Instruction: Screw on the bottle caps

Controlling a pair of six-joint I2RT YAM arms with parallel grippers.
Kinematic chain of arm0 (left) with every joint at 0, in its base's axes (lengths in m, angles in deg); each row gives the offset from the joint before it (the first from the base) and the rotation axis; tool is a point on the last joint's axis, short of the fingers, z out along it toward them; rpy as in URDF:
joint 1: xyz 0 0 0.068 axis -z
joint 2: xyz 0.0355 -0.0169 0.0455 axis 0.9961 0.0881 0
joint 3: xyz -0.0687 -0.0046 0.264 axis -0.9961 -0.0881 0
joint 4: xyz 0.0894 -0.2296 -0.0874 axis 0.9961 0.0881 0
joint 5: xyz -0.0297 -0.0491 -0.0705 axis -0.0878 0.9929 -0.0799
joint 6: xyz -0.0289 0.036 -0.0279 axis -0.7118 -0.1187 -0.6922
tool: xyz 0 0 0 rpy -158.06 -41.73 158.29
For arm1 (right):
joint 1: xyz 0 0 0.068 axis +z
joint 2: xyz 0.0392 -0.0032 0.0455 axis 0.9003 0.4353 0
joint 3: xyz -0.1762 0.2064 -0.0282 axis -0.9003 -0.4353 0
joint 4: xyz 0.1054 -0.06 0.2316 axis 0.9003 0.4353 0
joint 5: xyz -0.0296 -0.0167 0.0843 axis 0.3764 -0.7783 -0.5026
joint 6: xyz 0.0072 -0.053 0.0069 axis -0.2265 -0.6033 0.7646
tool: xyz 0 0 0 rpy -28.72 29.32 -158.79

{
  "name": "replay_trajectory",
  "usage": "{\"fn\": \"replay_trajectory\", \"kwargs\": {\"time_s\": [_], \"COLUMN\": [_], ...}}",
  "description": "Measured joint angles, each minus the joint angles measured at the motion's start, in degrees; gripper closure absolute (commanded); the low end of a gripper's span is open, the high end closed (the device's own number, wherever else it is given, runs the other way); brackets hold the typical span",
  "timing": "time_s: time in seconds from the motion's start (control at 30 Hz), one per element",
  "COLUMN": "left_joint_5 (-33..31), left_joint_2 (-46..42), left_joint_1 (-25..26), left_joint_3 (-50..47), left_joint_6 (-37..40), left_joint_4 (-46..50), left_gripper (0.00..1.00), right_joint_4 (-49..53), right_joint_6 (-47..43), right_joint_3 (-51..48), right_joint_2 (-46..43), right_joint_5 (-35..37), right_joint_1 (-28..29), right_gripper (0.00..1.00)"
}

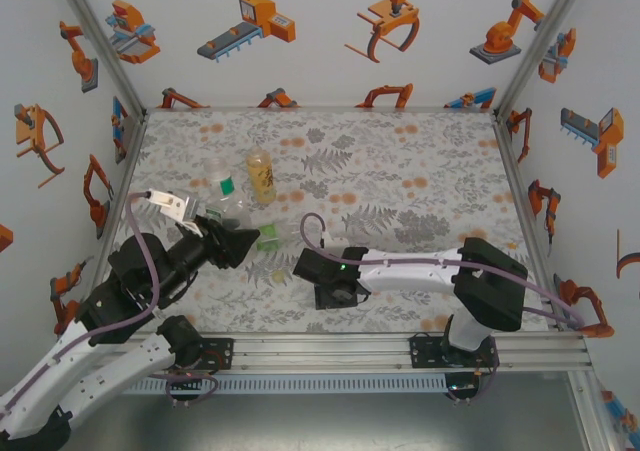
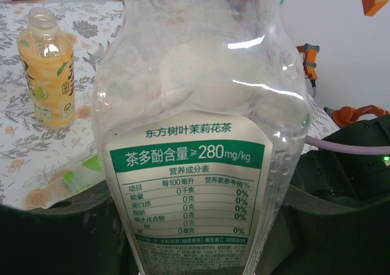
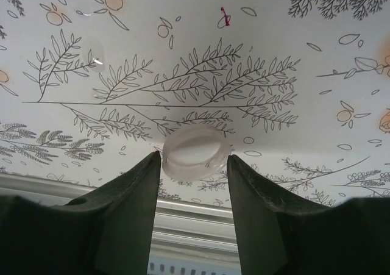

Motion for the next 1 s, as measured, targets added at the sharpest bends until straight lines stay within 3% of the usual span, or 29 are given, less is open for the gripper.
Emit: {"fn": "replay_trajectory", "kwargs": {"time_s": [1.0], "left_joint_5": [0.0], "left_joint_2": [2.4], "left_joint_1": [0.0], "left_joint_3": [-0.3], "left_joint_6": [0.0], "left_joint_4": [-0.5], "left_gripper": [0.92], "right_joint_4": [0.3], "right_joint_6": [-0.5], "right_joint_3": [1.1], "right_joint_2": [0.0], "right_joint_5": [2.8], "right_joint_1": [0.1], "right_gripper": [0.53]}}
